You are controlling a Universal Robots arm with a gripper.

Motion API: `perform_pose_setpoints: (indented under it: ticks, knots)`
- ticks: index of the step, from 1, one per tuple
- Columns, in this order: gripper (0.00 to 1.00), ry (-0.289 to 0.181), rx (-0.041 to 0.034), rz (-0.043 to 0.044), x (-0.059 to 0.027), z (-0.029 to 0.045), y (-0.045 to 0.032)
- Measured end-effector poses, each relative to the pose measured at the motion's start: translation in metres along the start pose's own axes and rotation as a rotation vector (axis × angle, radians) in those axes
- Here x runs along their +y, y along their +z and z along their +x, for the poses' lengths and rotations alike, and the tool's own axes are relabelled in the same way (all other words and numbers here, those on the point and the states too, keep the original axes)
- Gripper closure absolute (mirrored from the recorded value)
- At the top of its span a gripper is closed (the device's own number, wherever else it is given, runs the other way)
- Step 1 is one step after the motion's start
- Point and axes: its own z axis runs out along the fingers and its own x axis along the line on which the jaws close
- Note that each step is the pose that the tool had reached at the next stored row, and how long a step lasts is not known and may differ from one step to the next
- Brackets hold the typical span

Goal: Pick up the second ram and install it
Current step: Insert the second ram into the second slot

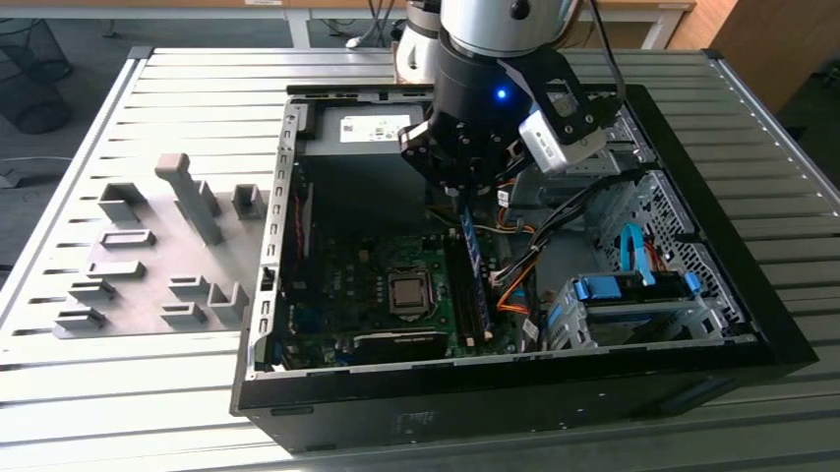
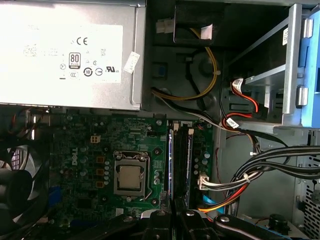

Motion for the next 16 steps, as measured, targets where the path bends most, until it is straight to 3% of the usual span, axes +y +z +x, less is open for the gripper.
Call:
perform_pose_setpoints:
  ticks: [8,16]
  knots:
    - [0.86,-0.001,-0.0001,-0.0006,-0.0008,0.0001,0.0005]
    - [0.86,-0.016,0.0006,-0.0007,-0.0016,0.0,0.0146]
